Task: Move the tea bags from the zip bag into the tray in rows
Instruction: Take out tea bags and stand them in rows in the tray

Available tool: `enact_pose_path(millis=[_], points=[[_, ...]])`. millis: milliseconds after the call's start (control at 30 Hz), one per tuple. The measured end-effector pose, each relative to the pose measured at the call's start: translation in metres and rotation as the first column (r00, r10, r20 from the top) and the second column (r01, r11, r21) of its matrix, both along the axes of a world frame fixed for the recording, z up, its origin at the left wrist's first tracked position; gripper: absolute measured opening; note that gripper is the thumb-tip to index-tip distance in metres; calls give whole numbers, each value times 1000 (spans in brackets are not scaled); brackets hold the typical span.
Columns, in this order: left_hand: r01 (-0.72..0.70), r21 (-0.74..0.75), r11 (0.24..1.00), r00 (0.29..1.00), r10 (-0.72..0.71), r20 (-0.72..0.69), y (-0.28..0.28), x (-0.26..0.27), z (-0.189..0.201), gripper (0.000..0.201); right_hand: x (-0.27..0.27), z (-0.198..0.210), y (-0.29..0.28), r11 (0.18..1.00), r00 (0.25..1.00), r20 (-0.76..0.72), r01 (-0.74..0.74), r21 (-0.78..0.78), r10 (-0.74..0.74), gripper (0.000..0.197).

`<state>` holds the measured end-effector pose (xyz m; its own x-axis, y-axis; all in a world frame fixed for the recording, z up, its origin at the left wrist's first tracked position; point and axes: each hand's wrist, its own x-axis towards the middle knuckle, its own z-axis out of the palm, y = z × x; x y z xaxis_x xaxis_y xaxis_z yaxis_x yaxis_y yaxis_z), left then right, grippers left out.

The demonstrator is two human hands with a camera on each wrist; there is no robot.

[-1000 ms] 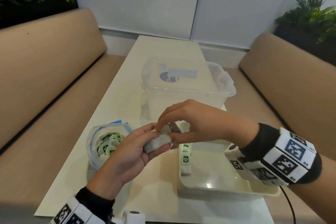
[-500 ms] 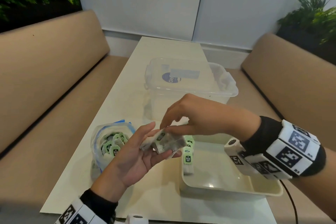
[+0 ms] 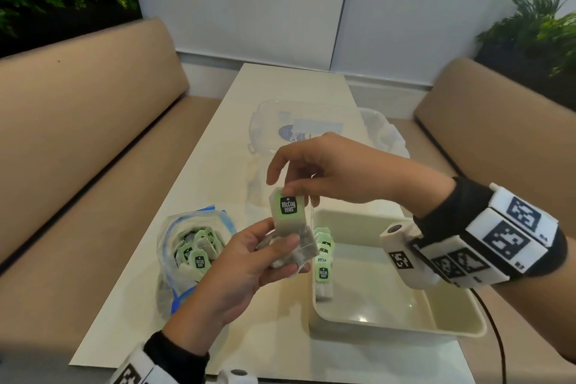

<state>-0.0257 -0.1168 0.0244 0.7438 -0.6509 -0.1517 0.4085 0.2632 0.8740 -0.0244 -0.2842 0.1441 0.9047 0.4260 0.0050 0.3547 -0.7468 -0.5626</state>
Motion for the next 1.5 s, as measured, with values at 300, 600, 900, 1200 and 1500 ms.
enact_pose_path(millis=[300, 600, 900, 1200, 1500], points=[[-95, 39, 995, 994, 93, 61, -14, 1, -4, 18, -5, -3, -5, 982, 981, 181, -30, -187, 65, 13], [-156, 85, 984, 988, 154, 27, 1, 15, -25, 28, -21, -2, -30, 941, 993, 112, 8, -338, 31, 26], [-306, 21, 952, 952, 305, 37, 34, 37, -34, 72, -17, -94, -44, 797, 793, -609, -365, -481, -4, 37], [-294, 28, 956, 955, 292, 55, 40, 34, -32, 80, 7, -124, -42, 768, 744, -654, -336, -545, -138, 48], [-300, 58, 952, 954, 299, 21, 31, 33, -28, 29, 8, -131, -49, 791, 757, -637, -298, -534, -145, 42]])
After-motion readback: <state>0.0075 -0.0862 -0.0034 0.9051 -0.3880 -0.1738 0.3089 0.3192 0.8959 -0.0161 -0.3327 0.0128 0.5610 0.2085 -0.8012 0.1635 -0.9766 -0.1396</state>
